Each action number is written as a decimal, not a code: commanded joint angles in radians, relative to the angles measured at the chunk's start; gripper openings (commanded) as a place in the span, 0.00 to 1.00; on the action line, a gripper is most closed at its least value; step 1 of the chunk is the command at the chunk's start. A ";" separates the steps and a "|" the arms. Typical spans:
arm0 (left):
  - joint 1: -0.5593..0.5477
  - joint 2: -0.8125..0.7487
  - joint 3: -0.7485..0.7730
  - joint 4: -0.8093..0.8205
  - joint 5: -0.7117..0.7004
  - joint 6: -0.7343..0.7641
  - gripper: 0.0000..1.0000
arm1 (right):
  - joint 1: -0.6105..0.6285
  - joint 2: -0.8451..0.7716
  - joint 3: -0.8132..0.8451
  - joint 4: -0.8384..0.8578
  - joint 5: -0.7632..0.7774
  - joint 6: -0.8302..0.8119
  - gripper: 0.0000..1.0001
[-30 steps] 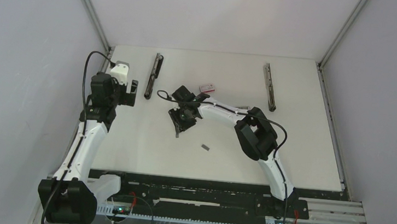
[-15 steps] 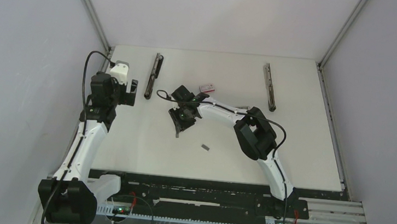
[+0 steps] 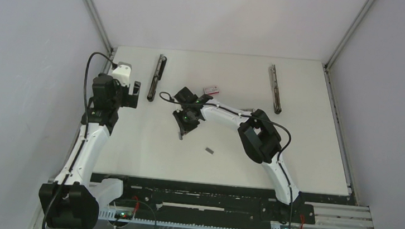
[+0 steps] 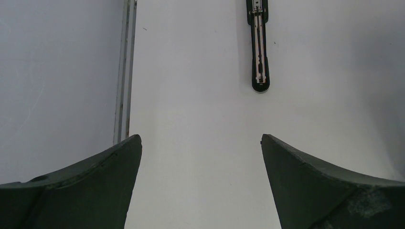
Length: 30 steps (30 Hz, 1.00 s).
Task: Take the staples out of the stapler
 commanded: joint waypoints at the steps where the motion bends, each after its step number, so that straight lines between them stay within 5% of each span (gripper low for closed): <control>1: 0.001 -0.028 -0.028 0.043 -0.011 -0.009 1.00 | 0.007 0.016 0.041 -0.017 0.015 -0.021 0.19; 30: 0.001 -0.022 -0.034 0.048 -0.003 -0.009 1.00 | 0.001 0.007 0.087 -0.036 -0.040 -0.026 0.20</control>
